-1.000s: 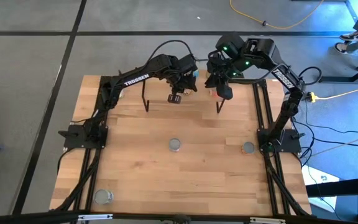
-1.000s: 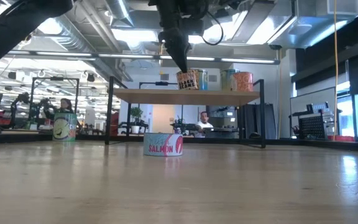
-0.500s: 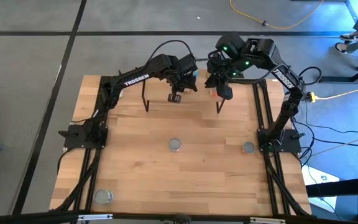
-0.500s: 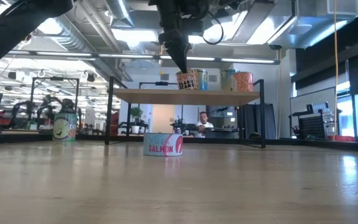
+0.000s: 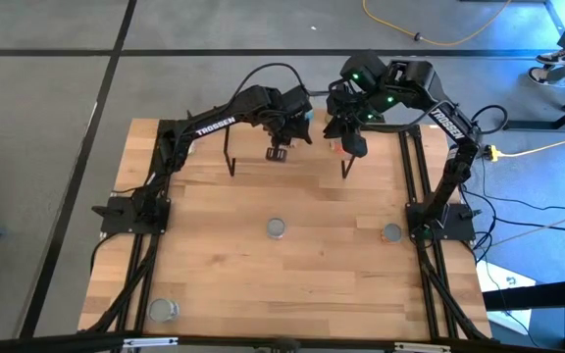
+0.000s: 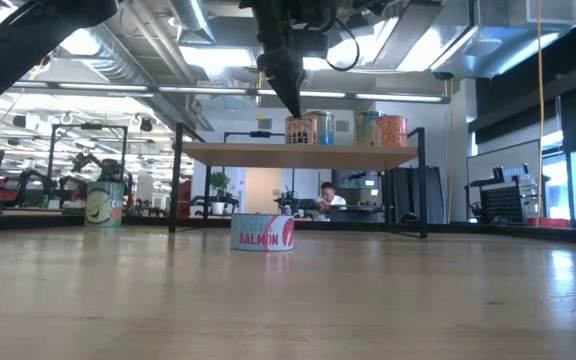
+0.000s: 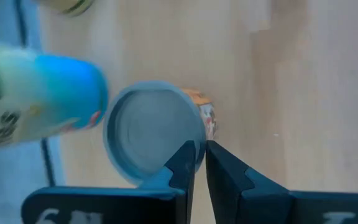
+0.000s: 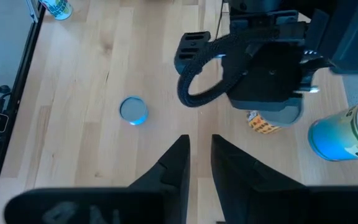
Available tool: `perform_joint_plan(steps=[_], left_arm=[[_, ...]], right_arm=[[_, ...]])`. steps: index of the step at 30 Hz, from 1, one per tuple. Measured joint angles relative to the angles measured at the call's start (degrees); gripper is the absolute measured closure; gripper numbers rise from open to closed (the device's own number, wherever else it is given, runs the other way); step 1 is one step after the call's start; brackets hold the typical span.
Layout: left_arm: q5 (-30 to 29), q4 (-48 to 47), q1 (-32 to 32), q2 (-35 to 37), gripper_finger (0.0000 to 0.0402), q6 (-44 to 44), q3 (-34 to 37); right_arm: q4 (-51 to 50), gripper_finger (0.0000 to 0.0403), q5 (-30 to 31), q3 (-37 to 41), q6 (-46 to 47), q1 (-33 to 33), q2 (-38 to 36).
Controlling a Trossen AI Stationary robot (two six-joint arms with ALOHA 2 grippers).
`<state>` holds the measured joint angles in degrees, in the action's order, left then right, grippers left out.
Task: Pick and place cans onto a shelf
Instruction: Put the canned black beans on the shelf
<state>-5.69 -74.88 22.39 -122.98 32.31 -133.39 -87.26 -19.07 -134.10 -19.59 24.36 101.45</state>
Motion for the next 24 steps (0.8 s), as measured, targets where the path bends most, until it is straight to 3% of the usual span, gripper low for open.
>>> perform_joint_plan(steps=[5, 12, 19, 24], left_arm=[[-6.73, 0.16, -1.44, 0.93, 0.0368, -1.53, -1.42], [-7.28, 0.10, -3.43, 4.76, 0.0368, -0.41, -1.43], [-4.69, -4.46, 0.11, 5.79, 0.0369, -0.01, -1.34], [-0.46, -4.42, 4.80, 5.74, 0.0395, -0.45, 0.53]], right_arm=[[0.00, 0.0336, 0.02, 0.00, -0.10, -0.02, 0.00], [0.00, 0.0336, 0.04, 0.00, -0.14, -0.02, 0.00], [0.00, 0.0336, 0.02, 0.00, -0.07, -0.02, 0.00], [-0.02, 0.0336, 0.02, 0.00, -0.11, -0.02, 0.00]])
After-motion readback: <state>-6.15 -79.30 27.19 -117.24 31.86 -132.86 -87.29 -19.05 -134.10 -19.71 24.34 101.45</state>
